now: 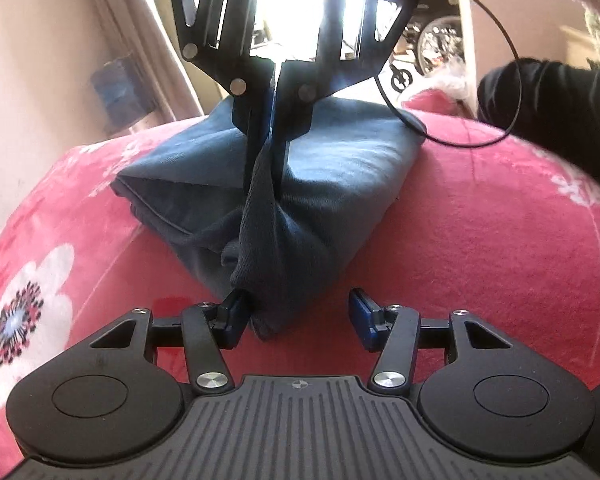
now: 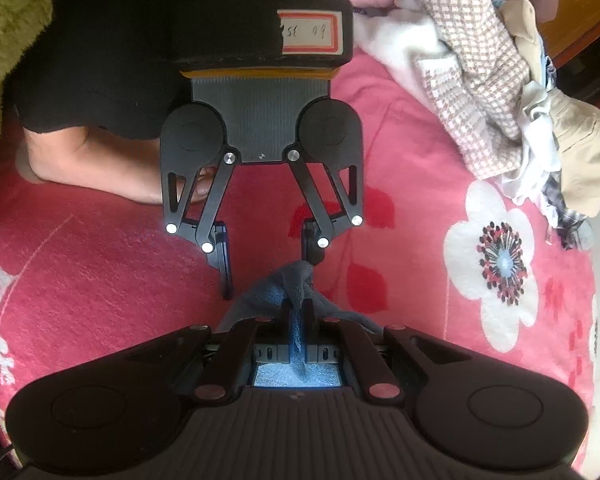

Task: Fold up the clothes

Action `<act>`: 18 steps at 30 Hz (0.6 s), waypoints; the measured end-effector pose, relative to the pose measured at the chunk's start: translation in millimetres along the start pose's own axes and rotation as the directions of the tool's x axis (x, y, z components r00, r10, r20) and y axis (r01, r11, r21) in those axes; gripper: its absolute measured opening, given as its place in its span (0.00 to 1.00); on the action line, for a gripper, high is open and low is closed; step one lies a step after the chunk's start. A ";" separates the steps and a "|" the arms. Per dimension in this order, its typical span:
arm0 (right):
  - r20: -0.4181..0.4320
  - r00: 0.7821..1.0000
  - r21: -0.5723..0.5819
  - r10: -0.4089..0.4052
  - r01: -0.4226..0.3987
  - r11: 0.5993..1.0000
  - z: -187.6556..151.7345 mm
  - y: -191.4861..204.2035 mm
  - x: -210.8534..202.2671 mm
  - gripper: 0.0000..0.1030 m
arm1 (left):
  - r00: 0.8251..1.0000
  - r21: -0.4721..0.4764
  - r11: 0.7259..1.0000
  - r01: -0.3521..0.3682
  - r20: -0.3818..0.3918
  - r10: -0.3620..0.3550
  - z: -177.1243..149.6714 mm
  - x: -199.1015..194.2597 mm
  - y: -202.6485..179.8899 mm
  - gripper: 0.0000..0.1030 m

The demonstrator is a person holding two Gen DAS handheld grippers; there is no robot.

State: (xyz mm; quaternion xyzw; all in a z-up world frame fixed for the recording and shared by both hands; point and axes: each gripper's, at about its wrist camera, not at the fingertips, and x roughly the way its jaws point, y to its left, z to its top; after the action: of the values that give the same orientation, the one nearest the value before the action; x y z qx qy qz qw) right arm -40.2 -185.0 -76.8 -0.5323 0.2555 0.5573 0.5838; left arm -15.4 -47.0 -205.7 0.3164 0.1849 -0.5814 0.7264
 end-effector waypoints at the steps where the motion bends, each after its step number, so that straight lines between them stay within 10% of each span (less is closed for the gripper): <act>1: 0.004 1.000 0.002 -0.001 0.001 1.000 -0.6 0.1 0.1 0.02 | 1.000 -0.002 1.000 -0.001 0.003 0.001 0.4 0.7 -0.4 0.51; 6: -0.018 1.000 0.001 0.017 -0.017 1.000 0.7 -1.9 11.7 0.03 | 1.000 0.068 0.998 -0.001 -0.006 0.001 0.2 4.6 -5.9 0.51; 11: -0.039 0.999 -0.092 -0.002 -0.002 0.996 6.4 -3.1 22.5 0.34 | 1.000 0.068 0.998 -0.003 -0.010 0.003 -1.1 2.9 -6.9 0.51; 18: -0.070 0.992 -0.203 0.103 -0.115 0.972 12.5 -24.7 29.3 0.47 | 1.000 0.127 0.992 -0.015 0.001 0.015 -2.2 3.7 -10.8 0.51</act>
State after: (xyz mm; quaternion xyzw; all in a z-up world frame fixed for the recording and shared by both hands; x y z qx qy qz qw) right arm -13.8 -157.8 -90.8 -0.5916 0.2420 0.5961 0.4860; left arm -24.6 -49.6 -212.4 0.3633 0.1452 -0.5865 0.7092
